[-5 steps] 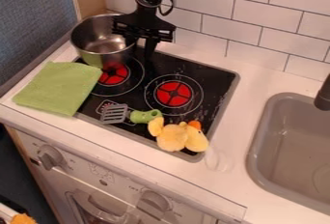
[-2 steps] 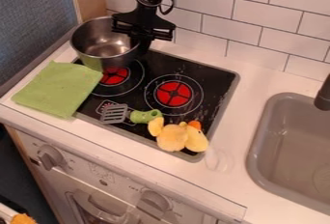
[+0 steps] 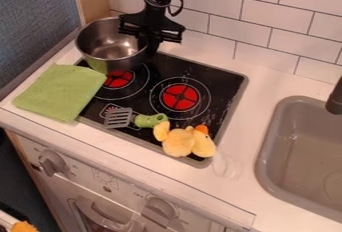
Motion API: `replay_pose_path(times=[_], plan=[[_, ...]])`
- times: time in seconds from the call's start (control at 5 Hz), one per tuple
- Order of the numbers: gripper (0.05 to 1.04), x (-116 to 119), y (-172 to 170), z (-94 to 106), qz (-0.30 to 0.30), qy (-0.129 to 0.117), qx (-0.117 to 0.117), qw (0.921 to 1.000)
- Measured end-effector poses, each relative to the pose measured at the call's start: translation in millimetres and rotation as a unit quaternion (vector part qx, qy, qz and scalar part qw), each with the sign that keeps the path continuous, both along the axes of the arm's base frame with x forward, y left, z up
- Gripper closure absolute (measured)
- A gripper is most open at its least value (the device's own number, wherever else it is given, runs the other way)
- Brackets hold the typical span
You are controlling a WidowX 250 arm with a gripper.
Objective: Move the silver pot to the right side of the oven top
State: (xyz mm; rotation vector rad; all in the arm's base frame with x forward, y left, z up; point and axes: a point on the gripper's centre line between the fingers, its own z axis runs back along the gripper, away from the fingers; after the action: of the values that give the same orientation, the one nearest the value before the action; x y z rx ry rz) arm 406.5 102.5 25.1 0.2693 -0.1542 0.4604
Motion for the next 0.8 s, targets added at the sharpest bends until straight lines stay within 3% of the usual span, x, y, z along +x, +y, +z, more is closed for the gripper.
replay_pose_path(times=[0.2,0.4,0.8], plan=[[1.003,-1.3,-1.0,23.0,0.002,-0.009,0.017,0.9998],[1.003,-0.6,-20.3,58.2,-0.01,-0.042,0.037,0.9984],[1.003,-2.2,-82.9,80.7,-0.055,-0.08,0.038,0.9946]])
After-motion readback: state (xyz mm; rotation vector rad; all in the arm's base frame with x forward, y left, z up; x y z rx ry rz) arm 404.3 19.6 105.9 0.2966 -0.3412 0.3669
